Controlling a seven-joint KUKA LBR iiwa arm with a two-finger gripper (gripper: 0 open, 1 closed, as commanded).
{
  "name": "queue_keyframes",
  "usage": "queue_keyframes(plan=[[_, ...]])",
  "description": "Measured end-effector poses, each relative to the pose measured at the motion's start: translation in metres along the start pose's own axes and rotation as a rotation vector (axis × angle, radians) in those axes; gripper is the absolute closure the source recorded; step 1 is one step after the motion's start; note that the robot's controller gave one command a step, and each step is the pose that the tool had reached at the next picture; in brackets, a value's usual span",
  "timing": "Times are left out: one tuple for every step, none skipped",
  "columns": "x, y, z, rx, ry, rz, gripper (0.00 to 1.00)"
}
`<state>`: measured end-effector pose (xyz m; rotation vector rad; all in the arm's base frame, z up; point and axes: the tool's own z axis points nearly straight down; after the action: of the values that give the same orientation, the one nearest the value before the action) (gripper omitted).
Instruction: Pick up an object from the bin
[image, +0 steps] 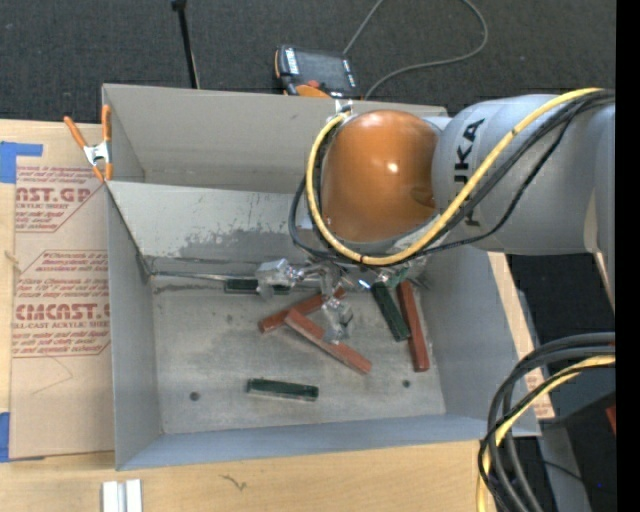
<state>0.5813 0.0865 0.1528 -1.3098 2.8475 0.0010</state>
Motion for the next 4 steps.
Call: queue_keyframes(plan=[[0.032,-0.013,0.085,-0.005,0.005,0.124,0.0],[0.069,-0.063,0.027,0.003,0.003,-0.001,0.0],[0.068,0.016,0.036,-0.007,0.007,0.115,0.0],[0.032,0.086,0.072,-0.009,0.007,0.013,0.0]])
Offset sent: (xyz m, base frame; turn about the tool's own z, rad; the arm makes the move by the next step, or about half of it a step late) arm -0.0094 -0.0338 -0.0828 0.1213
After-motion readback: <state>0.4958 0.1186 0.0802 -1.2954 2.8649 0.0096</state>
